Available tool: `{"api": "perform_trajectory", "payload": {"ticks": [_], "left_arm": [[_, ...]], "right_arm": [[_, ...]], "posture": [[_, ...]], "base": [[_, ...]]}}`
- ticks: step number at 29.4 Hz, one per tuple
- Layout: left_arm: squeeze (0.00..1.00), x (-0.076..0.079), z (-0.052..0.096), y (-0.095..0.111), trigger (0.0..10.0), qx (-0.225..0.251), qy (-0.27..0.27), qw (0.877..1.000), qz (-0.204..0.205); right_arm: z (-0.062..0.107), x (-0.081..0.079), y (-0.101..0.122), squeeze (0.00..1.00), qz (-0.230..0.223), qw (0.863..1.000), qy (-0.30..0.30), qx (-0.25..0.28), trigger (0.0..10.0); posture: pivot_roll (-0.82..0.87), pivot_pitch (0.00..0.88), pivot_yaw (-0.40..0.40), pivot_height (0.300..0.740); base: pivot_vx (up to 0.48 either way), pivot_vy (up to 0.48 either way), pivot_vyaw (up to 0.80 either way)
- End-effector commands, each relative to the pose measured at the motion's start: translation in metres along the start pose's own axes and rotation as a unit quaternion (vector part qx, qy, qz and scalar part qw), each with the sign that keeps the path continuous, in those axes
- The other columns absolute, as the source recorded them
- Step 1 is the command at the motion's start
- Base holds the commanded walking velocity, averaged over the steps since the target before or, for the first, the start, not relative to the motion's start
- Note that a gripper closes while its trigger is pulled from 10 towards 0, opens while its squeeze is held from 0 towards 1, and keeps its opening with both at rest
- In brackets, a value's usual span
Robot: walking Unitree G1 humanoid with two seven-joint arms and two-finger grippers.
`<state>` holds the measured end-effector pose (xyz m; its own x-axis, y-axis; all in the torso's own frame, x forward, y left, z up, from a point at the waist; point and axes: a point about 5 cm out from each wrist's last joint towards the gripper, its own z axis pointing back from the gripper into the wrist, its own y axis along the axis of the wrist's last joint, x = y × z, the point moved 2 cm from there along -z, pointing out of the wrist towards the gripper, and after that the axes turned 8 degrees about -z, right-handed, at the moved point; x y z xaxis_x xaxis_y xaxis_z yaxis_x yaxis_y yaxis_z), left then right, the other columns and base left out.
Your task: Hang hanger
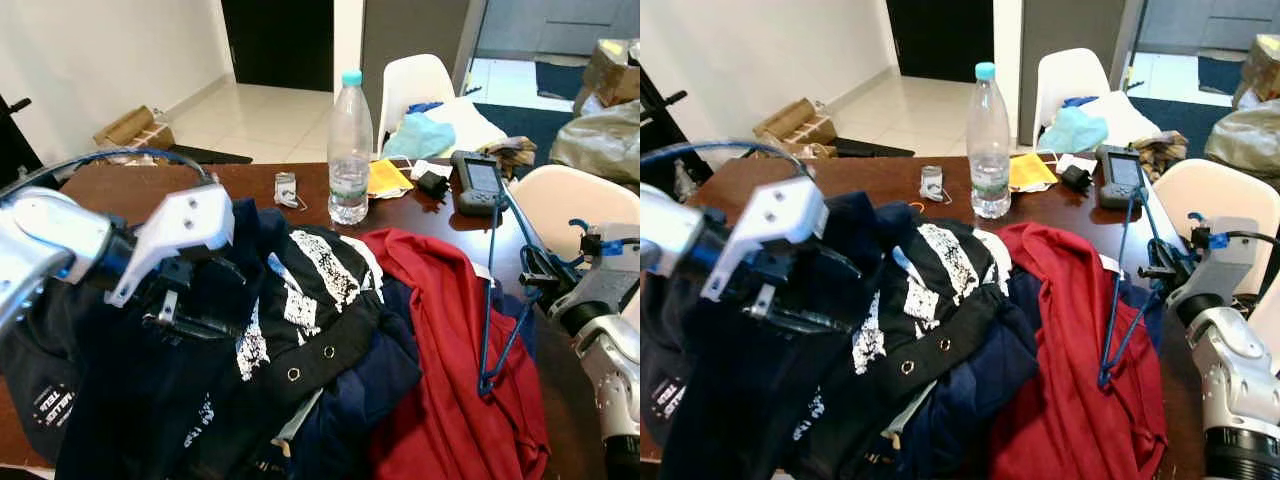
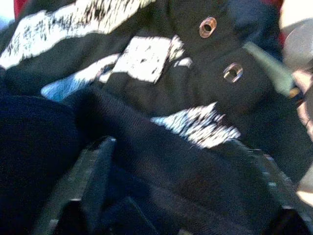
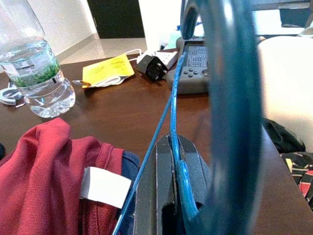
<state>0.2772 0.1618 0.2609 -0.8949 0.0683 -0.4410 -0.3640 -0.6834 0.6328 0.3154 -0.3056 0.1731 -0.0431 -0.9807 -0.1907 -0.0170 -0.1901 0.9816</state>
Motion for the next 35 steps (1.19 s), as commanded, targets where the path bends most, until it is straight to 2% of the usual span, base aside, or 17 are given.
{"api": "perform_trajectory", "payload": {"ticks": [1,3,4,15,16,17,18,20,22,32,34,35], "left_arm": [[1.00,-0.003,-0.003,0.000,10.0,-0.009,0.005,1.000,-0.009],[1.00,-0.008,-0.007,0.001,10.0,-0.010,0.023,1.000,-0.014],[1.00,-0.016,-0.015,0.000,10.0,-0.021,0.052,0.998,-0.021],[1.00,-0.029,-0.025,-0.001,10.0,-0.039,0.105,0.993,-0.038],[0.62,-0.039,-0.023,0.006,10.0,-0.023,0.141,0.989,-0.048],[0.62,-0.039,-0.023,0.006,10.0,-0.023,0.141,0.989,-0.048],[0.00,-0.054,-0.017,0.020,10.0,0.008,0.189,0.980,-0.060],[0.00,-0.071,-0.005,0.039,10.0,0.052,0.252,0.964,-0.070],[0.00,-0.075,-0.002,0.043,10.0,0.063,0.265,0.959,-0.072],[0.00,-0.070,-0.006,0.038,10.0,0.051,0.248,0.965,-0.067],[0.00,-0.055,-0.018,0.024,10.0,0.028,0.197,0.979,-0.038],[0.00,-0.055,-0.018,0.024,10.0,0.028,0.197,0.979,-0.038]], "right_arm": [[0.001,-0.001,-0.002,0.00,-0.003,1.000,0.000,0.004,10.0],[0.003,0.001,-0.001,0.00,-0.004,1.000,-0.002,0.005,10.0],[0.004,0.002,-0.001,0.00,-0.005,1.000,-0.005,0.006,10.0],[0.004,0.002,-0.002,0.00,-0.006,1.000,-0.006,0.006,10.0],[0.005,0.002,-0.002,0.00,-0.006,1.000,-0.006,0.005,10.0],[0.005,0.002,-0.002,0.00,-0.006,1.000,-0.006,0.005,10.0],[0.005,0.002,-0.002,0.00,-0.006,1.000,-0.006,0.006,10.0],[0.005,0.001,-0.002,0.00,-0.006,1.000,-0.006,0.005,10.0],[0.005,0.001,-0.003,0.00,-0.006,1.000,-0.005,0.005,10.0],[0.005,0.000,-0.003,0.00,-0.007,1.000,-0.004,0.004,10.0],[0.005,0.001,-0.003,0.00,-0.007,1.000,-0.006,0.004,10.0],[0.005,0.001,-0.003,0.00,-0.007,1.000,-0.006,0.004,10.0]], "posture": [[0.07,0.046,0.070,0.740],[0.07,0.047,0.072,0.740],[0.07,0.049,0.072,0.740],[0.07,0.050,0.073,0.740],[0.07,0.054,0.070,0.740],[0.07,0.054,0.070,0.740],[0.07,0.056,0.069,0.740],[0.07,0.056,0.068,0.740],[0.07,0.056,0.068,0.740],[0.07,0.060,0.068,0.740],[0.07,0.060,0.069,0.740],[0.07,0.060,0.069,0.740]], "base": [[0.000,0.000,0.00],[0.000,0.000,0.00],[0.000,0.000,0.00],[0.000,0.000,0.00],[0.000,0.000,0.00],[0.000,0.000,0.00],[0.000,0.000,0.00],[0.000,0.000,0.00],[0.000,0.000,0.00],[0.000,0.000,0.00],[0.000,0.000,0.00],[0.000,0.000,0.00]]}}
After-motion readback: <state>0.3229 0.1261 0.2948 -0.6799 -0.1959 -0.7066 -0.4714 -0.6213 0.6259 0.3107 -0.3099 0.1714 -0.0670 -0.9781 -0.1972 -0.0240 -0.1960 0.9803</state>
